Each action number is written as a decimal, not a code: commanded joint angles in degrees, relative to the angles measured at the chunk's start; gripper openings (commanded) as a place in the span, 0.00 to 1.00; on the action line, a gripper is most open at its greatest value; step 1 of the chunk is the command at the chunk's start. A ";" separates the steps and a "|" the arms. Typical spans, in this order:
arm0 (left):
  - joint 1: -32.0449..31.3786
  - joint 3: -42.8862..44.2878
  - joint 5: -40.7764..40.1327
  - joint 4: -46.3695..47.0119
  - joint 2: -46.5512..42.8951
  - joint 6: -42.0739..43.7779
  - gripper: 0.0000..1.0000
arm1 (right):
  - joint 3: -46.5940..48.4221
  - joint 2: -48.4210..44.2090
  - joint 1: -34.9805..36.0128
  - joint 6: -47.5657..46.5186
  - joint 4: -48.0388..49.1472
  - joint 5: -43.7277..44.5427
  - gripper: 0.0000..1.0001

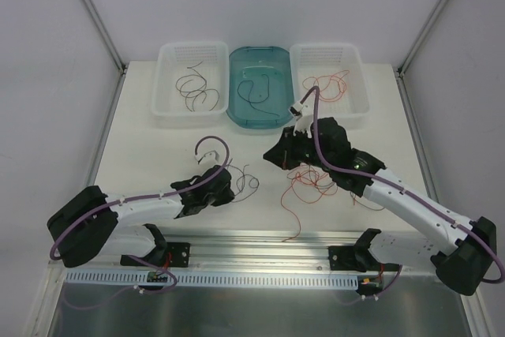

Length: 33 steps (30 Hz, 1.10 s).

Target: Untangle the cables

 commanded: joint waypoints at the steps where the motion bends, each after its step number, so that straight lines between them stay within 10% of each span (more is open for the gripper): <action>1: 3.56 -0.07 -1.92 -2.03 -3.08 2.31 0.00 | -0.43 -1.08 -1.10 -2.96 1.48 -6.62 0.01; 8: 5.34 -0.08 1.77 -2.65 -8.79 7.66 0.09 | 1.77 6.28 -0.23 -7.64 -10.75 -0.64 0.01; 15: 5.34 2.98 5.99 -9.65 -12.47 8.99 0.67 | 0.54 12.36 2.76 -6.67 -9.43 5.94 0.26; 22: 4.02 16.52 6.61 -30.38 -17.67 8.64 0.99 | -0.42 9.12 3.20 -8.52 -13.21 14.91 0.53; 29: 3.23 25.23 3.88 -34.56 -11.64 7.33 0.97 | -3.50 3.93 3.20 -7.11 -14.36 21.59 0.90; 33: 1.91 30.75 2.14 -34.47 -1.78 6.18 0.78 | -4.38 1.30 3.12 -6.76 -16.20 25.81 0.99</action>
